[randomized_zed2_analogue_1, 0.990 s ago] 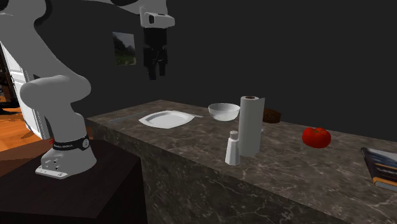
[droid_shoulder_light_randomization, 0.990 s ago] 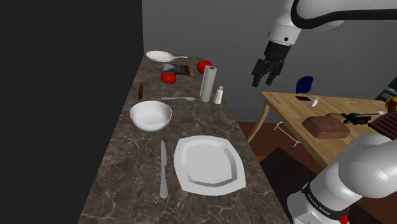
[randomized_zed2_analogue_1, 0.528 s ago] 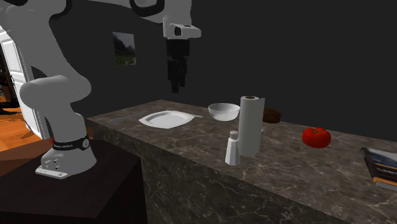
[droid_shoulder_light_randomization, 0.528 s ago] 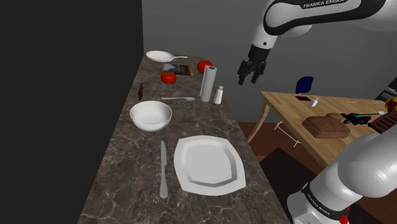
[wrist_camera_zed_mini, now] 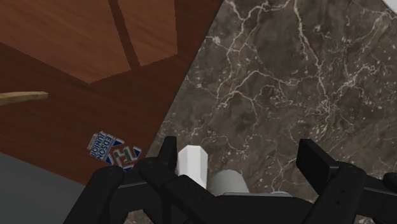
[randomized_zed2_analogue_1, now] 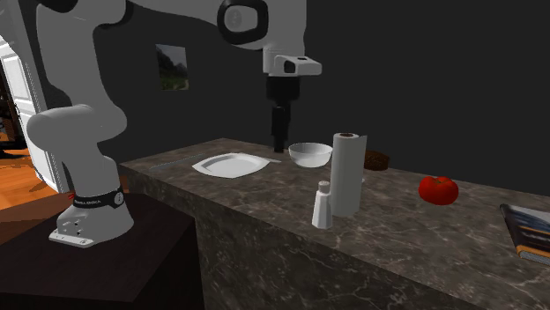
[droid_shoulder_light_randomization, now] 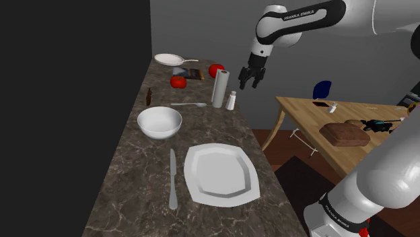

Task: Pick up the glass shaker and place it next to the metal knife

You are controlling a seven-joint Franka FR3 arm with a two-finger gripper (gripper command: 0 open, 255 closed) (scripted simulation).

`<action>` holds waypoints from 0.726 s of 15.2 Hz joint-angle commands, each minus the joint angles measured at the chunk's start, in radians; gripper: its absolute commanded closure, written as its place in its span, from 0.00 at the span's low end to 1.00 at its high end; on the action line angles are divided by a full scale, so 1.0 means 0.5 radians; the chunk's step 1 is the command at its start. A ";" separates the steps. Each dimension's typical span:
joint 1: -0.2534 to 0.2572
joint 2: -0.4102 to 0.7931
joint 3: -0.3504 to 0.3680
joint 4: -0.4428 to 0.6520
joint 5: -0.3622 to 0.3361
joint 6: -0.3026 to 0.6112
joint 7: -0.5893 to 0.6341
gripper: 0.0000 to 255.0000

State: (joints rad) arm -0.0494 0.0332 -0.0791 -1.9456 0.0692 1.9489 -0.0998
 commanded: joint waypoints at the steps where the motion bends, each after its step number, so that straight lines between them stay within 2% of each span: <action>1: -0.013 0.163 -0.011 0.151 0.017 0.008 -0.040 0.00; 9: -0.089 0.829 -0.020 0.870 0.087 -0.059 -0.163 0.00; 11: -0.091 0.855 -0.019 0.876 0.090 -0.040 -0.167 0.00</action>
State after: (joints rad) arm -0.0943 0.4434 -0.0894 -1.5232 0.1125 1.9272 -0.1822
